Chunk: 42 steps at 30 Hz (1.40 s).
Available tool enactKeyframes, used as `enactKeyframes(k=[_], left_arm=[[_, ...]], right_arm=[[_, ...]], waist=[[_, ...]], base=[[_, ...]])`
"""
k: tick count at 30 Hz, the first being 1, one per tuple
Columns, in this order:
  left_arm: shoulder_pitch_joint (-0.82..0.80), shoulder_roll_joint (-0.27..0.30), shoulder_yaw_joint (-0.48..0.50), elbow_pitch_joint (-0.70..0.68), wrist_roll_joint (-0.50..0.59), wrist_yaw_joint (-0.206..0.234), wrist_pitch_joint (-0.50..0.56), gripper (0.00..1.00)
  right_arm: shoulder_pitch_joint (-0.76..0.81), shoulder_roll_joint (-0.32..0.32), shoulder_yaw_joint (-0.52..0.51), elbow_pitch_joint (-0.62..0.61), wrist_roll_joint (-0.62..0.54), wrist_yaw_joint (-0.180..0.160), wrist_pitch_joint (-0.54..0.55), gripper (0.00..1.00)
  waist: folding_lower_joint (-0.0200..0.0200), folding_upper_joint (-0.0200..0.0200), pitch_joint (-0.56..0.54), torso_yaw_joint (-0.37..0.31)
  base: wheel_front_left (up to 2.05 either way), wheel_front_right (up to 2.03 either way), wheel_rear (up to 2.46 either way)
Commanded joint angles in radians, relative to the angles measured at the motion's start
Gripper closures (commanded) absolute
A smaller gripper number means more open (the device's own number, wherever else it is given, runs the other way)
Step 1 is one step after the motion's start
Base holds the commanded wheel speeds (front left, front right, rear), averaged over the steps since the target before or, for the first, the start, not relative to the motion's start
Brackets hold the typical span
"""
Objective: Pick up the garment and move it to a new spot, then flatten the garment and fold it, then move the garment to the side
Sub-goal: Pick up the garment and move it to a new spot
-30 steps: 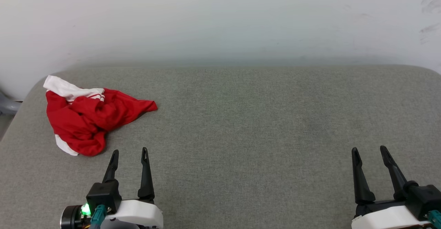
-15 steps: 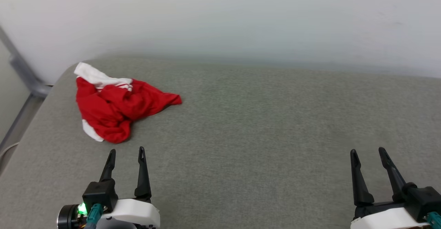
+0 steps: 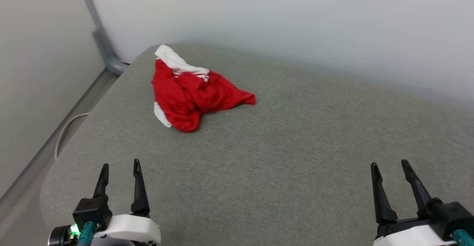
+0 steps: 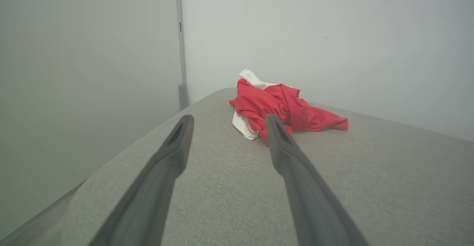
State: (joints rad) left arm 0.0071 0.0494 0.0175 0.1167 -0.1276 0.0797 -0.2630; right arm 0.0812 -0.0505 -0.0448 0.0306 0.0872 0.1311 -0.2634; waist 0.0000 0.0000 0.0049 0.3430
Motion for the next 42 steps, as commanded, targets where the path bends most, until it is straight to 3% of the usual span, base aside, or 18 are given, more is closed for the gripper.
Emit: enactKeyframes(k=[1,9,18,24,30,37,42], left_arm=[[0.007,0.002,0.011,-0.002,-0.004,-0.002,-0.003,0.00],[0.017,0.001,0.028,0.000,-0.012,-0.002,-0.003,0.00],[0.007,0.001,0.039,0.006,-0.031,-0.005,-0.003,0.00],[-0.081,0.002,0.065,0.010,-0.022,-0.061,-0.003,0.00],[-0.277,0.024,0.132,0.038,-0.044,-0.132,-0.003,0.00],[-0.545,0.124,0.177,0.086,-0.054,-0.177,-0.003,0.00],[-0.711,0.200,0.156,0.169,-0.074,-0.194,0.018,0.00]], right_arm=[[0.008,0.001,0.007,-0.005,0.001,-0.001,-0.002,0.00],[0.003,0.000,0.017,-0.003,0.000,-0.001,-0.002,0.00],[0.003,0.000,0.027,-0.006,-0.007,-0.001,-0.002,0.00],[-0.024,0.000,0.029,-0.016,-0.025,-0.001,-0.002,0.00],[-0.065,-0.002,0.032,-0.044,-0.071,-0.001,-0.002,0.00],[-0.128,-0.041,0.037,-0.095,-0.091,-0.001,-0.002,0.00],[-0.161,-0.054,0.033,-0.130,-0.091,-0.001,-0.002,0.00]], waist=[[0.0000,0.0000,-0.002,0.049],[0.0000,0.0000,0.000,0.094],[0.0000,0.0000,0.012,0.088],[0.0000,0.0000,0.050,0.061],[0.0000,0.0000,0.131,0.014],[0.0000,0.0000,0.253,-0.057],[0.0000,0.0000,0.318,-0.098]], base=[[0.00,0.00,0.00],[0.00,0.00,0.00],[0.00,0.00,0.00],[0.00,0.00,0.00],[0.00,0.00,0.00],[0.00,0.00,0.00],[0.00,0.00,0.00]])
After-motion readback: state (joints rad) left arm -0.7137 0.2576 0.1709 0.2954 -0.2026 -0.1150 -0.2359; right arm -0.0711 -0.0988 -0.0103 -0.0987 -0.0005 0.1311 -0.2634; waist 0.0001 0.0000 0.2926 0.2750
